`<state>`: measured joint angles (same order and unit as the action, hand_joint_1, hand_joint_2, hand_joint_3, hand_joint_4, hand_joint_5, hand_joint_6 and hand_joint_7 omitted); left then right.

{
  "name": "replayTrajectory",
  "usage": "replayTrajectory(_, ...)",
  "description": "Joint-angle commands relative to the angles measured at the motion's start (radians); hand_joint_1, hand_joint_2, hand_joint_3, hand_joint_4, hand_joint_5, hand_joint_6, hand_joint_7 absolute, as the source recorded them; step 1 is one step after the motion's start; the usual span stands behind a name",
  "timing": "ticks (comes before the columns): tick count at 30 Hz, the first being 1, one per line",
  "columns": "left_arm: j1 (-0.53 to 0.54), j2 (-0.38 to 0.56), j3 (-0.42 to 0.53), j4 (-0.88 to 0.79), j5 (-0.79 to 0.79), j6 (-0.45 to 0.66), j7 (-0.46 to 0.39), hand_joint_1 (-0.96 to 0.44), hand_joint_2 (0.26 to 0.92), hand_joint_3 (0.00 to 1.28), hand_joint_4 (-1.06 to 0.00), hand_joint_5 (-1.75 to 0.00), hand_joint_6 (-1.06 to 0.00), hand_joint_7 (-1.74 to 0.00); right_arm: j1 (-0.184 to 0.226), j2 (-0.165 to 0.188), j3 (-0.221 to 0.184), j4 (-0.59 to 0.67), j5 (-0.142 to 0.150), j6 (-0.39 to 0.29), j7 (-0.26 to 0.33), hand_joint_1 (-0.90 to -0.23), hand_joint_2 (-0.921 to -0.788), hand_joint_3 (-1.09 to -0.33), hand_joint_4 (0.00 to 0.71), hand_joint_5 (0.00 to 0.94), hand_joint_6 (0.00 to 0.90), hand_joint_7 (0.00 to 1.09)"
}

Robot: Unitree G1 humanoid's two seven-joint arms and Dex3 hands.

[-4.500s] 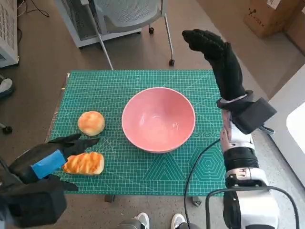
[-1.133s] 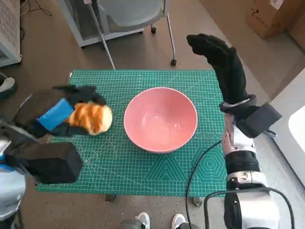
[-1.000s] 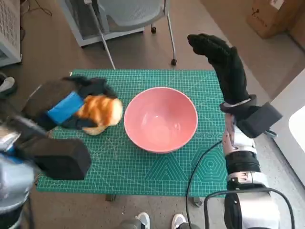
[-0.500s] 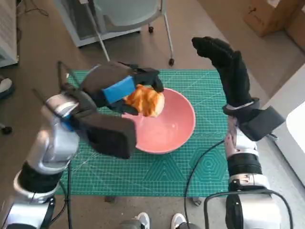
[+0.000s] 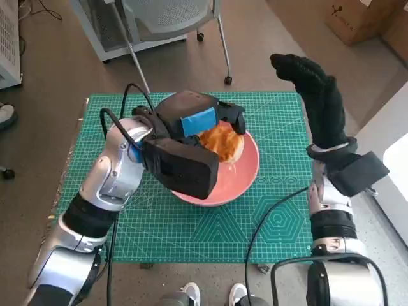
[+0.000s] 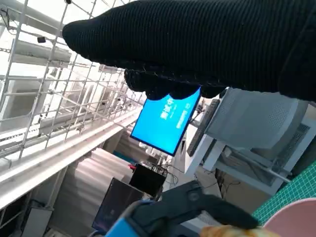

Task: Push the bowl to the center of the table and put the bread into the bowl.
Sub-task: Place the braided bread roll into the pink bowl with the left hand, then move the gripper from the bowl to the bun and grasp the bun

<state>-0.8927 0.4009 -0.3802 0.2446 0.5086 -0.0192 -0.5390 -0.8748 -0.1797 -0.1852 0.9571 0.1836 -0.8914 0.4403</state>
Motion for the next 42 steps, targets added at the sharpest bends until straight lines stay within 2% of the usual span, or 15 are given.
replayTrajectory(1,-0.016,-0.01,0.002,0.039,-0.008,-0.017,0.003,0.0,0.916,0.06,-0.73,-1.22,-0.63,-1.07,0.037,0.003,-0.007,-0.008,0.026,0.026,0.019,-0.614,-0.921,-0.594,0.168,0.001,0.343,0.0)
replayTrajectory(3,-0.01,-0.015,0.009,0.045,-0.02,0.0,-0.012,0.0,0.918,0.13,-0.68,-1.26,-0.52,-1.18,0.04,0.004,-0.008,-0.011,0.028,0.028,0.019,-0.619,-0.921,-0.586,0.169,0.002,0.344,0.0)
replayTrajectory(4,-0.007,-0.017,0.011,0.047,-0.025,0.01,-0.02,0.13,0.919,0.16,-0.62,-1.31,-0.42,-1.04,0.041,0.006,-0.008,-0.014,0.028,0.029,0.018,-0.623,-0.921,-0.582,0.17,0.002,0.344,0.0)
replayTrajectory(5,-0.003,-0.019,0.016,0.046,-0.038,0.028,-0.038,0.21,0.92,0.18,-0.58,-1.34,-0.37,-0.91,0.042,0.007,-0.008,-0.015,0.028,0.029,0.019,-0.625,-0.921,-0.58,0.171,0.002,0.344,0.0)
replayTrajectory(6,0.0,-0.02,0.02,0.043,-0.048,0.041,-0.051,0.17,0.898,0.18,-0.5,-1.2,-0.32,-0.84,0.043,0.008,-0.008,-0.017,0.028,0.03,0.019,-0.627,-0.921,-0.578,0.171,0.002,0.344,0.0)
replayTrajectory(7,0.004,-0.019,0.022,0.04,-0.062,0.06,-0.076,0.1,0.867,0.17,-0.43,-0.9,-0.27,-0.7,0.044,0.009,-0.008,-0.018,0.029,0.032,0.02,-0.631,-0.921,-0.577,0.171,0.002,0.344,0.0)
replayTrajectory(8,0.006,-0.017,0.024,0.037,-0.072,0.074,-0.094,0.05,0.83,0.15,-0.3,-0.6,-0.21,-0.56,0.044,0.009,-0.009,-0.019,0.029,0.034,0.02,-0.633,-0.921,-0.575,0.171,0.002,0.344,0.0)
replayTrajectory(9,0.009,-0.013,0.023,0.03,-0.079,0.091,-0.113,0.03,0.818,0.14,-0.26,-0.49,-0.19,-0.5,0.045,0.01,-0.008,-0.021,0.029,0.035,0.02,-0.634,-0.921,-0.575,0.171,0.002,0.344,0.0)
replayTrajectory(10,0.011,-0.011,0.022,0.024,-0.083,0.104,-0.125,-0.02,0.792,0.12,-0.16,-0.31,-0.15,-0.4,0.046,0.011,-0.008,-0.022,0.028,0.036,0.02,-0.635,-0.921,-0.574,0.171,0.002,0.344,0.0)
replayTrajectory(11,0.012,-0.008,0.023,0.014,-0.087,0.12,-0.138,-0.06,0.775,0.1,-0.11,-0.2,-0.12,-0.34,0.046,0.013,-0.007,-0.023,0.027,0.037,0.018,-0.636,-0.921,-0.574,0.171,0.002,0.344,0.0)
replayTrajectory(14,0.017,0.002,0.027,-0.018,-0.1,0.15,-0.166,-0.17,0.747,0.08,-0.03,-0.06,-0.09,-0.27,0.045,0.016,-0.005,-0.023,0.022,0.038,0.013,-0.632,-0.921,-0.574,0.171,0.001,0.344,0.0)
replayTrajectory(21,0.048,0.03,0.053,-0.109,-0.118,0.177,-0.189,-0.32,0.746,0.06,0.0,0.0,-0.08,-0.23,0.044,0.025,0.003,-0.028,0.014,0.039,0.01,-0.613,-0.921,-0.579,0.169,0.0,0.341,0.0)
replayTrajectory(30,0.097,0.108,0.109,-0.246,-0.123,0.17,-0.187,-0.42,0.759,0.04,0.0,0.0,-0.08,-0.23,0.036,0.026,0.008,-0.013,0.0,0.035,0.005,-0.589,-0.921,-0.592,0.164,0.0,0.34,0.0)
replayTrajectory(36,0.162,0.201,0.223,-0.42,-0.16,0.193,-0.206,-0.4,0.76,0.03,0.0,0.0,-0.11,-0.2,0.028,0.026,0.014,0.007,-0.01,0.027,-0.001,-0.582,-0.921,-0.605,0.163,0.0,0.339,0.0)
replayTrajectory(42,0.211,0.284,0.314,-0.496,-0.181,0.209,-0.214,-0.32,0.75,0.0,-0.01,0.0,-0.18,-0.09,0.019,0.023,0.019,0.025,-0.02,0.024,-0.005,-0.592,-0.921,-0.612,0.162,0.0,0.339,0.0)
